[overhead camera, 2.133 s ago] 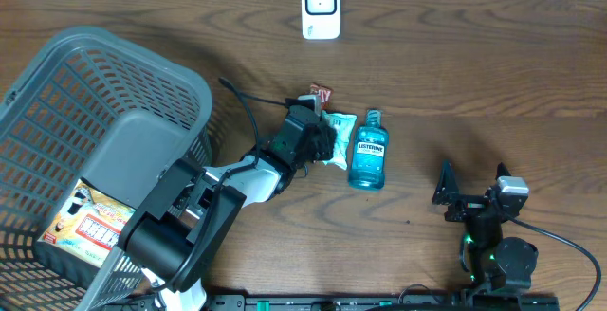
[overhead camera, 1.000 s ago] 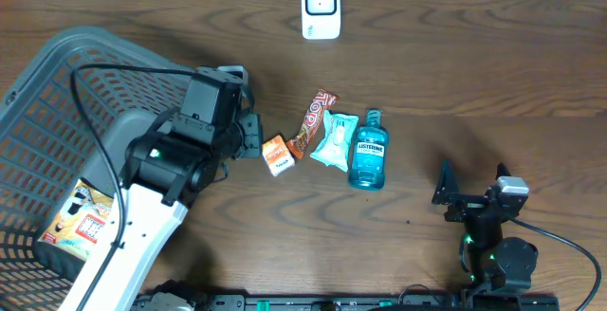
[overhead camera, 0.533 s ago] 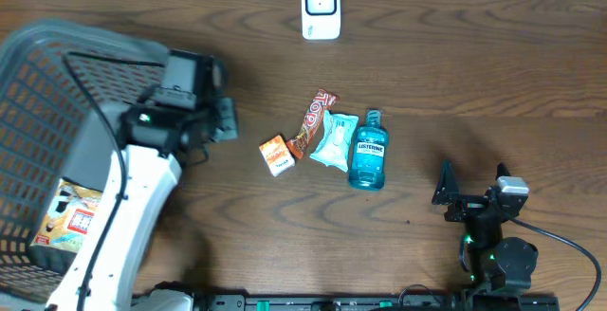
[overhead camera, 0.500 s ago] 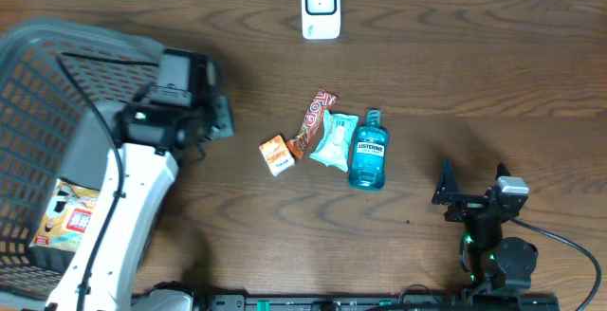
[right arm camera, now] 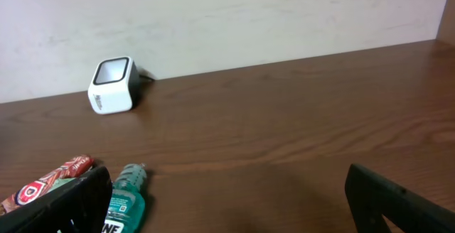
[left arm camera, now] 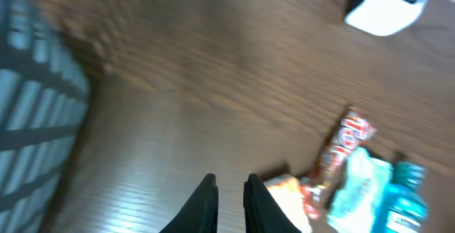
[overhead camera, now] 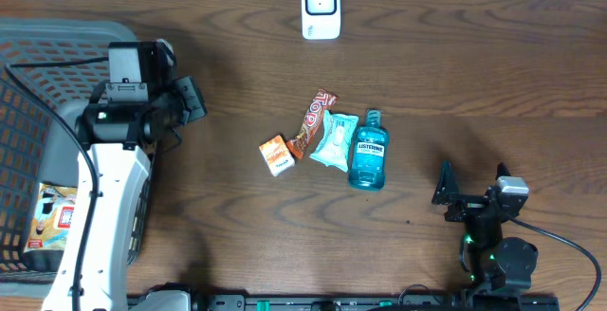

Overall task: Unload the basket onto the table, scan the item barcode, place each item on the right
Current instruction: 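Return the left gripper into the basket and grasp the large snack bag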

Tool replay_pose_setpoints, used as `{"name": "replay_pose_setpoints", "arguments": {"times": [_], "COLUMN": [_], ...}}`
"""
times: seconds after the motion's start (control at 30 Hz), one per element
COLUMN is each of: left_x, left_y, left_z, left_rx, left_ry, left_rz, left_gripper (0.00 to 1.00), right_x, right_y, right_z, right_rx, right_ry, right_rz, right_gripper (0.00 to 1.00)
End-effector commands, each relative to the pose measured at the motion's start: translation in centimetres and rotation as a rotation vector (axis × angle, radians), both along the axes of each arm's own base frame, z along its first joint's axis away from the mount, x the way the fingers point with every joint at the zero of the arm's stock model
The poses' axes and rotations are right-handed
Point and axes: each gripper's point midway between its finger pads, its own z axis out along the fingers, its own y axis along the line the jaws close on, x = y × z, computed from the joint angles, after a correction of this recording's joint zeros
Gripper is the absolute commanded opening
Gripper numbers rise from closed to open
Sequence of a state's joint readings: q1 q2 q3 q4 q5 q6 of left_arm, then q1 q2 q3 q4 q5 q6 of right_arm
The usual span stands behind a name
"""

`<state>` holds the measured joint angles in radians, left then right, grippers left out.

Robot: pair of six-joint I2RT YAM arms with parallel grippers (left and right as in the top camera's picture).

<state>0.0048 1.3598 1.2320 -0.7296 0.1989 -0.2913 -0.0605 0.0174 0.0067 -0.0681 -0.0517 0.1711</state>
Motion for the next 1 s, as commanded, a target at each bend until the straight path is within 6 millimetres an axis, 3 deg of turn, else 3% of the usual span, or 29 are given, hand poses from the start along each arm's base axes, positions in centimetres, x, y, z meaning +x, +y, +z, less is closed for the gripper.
{"name": "replay_pose_setpoints", "arguments": {"times": [0.0, 0.17, 0.3, 0.4, 0.53, 0.63, 0.8, 0.97], "left_x": [-0.6, -1.7, -3.4, -4.9, -6.3, -7.3, -9.6, -12.1], "left_y": [-2.2, -4.9, -6.0, -4.9, -0.7, 3.4, 10.7, 15.5], "left_z": [2.8, 8.1, 14.6, 18.2, 21.3, 21.4, 17.2, 12.5], "left_rx": [-0.121, -0.235, -0.26, -0.207, -0.064, 0.044, 0.093, 0.025], "left_ry": [-0.076, -0.241, -0.472, -0.61, -0.711, -0.687, -0.483, -0.281], "left_rz": [-0.066, -0.191, -0.273, -0.234, -0.036, 0.15, 0.54, 0.832], "left_gripper": [0.14, 0.15, 0.16, 0.25, 0.29, 0.32, 1.0, 0.98], "right_x": [0.0, 0.0, 0.0, 0.0, 0.0, 0.0, 0.0, 0.0], "right_y": [0.1, 0.1, 0.1, 0.1, 0.1, 0.1, 0.1, 0.1], "right_z": [0.0, -0.1, 0.0, 0.0, 0.0, 0.0, 0.0, 0.0], "right_rx": [-0.012, -0.012, -0.012, -0.012, -0.012, -0.012, -0.012, -0.012], "right_ry": [0.0, 0.001, 0.0, 0.0, 0.0, 0.0, 0.0, 0.0], "right_rz": [0.005, 0.005, 0.005, 0.005, 0.005, 0.005, 0.005, 0.005], "right_gripper": [0.99, 0.99, 0.99, 0.99, 0.99, 0.99, 0.99, 0.99]}}
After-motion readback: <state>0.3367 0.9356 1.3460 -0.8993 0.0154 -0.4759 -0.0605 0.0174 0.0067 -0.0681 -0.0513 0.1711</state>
